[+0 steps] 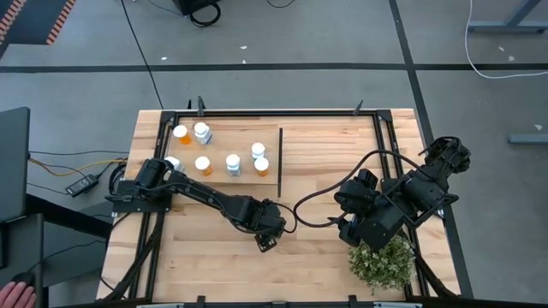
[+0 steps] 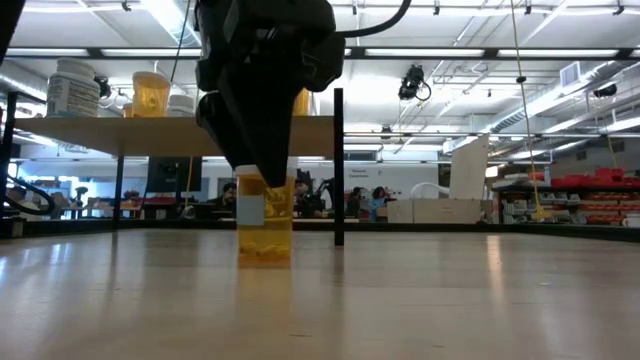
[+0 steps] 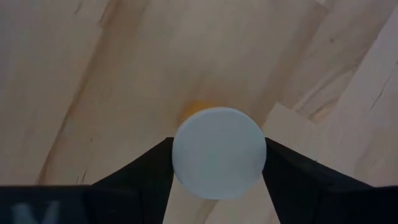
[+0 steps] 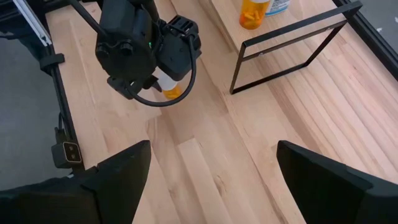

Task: Pick and place medicine bottles onto shelf by color
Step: Put the orange pill bottle on the shelf, then adjust the white pill bottle on the shelf

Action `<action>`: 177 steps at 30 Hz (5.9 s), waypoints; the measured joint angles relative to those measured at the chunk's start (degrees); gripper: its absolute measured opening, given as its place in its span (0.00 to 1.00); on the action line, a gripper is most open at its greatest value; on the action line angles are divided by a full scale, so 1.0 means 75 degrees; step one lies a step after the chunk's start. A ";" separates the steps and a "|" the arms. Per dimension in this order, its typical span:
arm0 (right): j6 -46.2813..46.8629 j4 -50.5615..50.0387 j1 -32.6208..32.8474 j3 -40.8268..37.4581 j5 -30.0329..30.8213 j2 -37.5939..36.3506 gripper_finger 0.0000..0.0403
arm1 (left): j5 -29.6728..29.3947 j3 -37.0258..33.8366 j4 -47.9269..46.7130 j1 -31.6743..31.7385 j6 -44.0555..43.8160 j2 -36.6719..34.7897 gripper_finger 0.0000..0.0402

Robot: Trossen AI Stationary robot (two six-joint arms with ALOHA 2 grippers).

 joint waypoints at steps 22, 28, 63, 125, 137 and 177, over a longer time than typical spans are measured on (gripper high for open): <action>0.0017 0.0000 0.0000 0.0000 0.0000 0.0000 0.88 | 0.0042 0.0975 -0.0818 0.0050 0.0376 -0.0003 0.57; 0.0017 0.0000 0.0000 0.0003 -0.0001 0.0000 0.88 | 0.0042 0.1940 -0.2092 0.0047 0.0813 -0.0003 0.56; 0.0009 -0.0052 0.0012 0.0003 0.0227 0.0006 0.88 | -0.0378 0.6321 -0.5566 0.1667 0.1973 -0.0658 0.57; 0.0193 -0.0047 -0.0309 0.0000 0.0544 0.0000 0.88 | 0.0088 0.1154 -0.3597 0.5865 0.5622 -0.2655 0.58; 0.0177 -0.0046 -0.0309 0.0000 0.0542 -0.0003 0.88 | 0.0260 0.1151 -0.3532 0.5878 0.5193 -0.2594 0.59; -0.4636 0.3344 -0.4703 0.0233 -0.1441 0.0251 0.88 | -0.0139 0.5844 -0.5193 0.5476 0.5561 -0.2954 0.69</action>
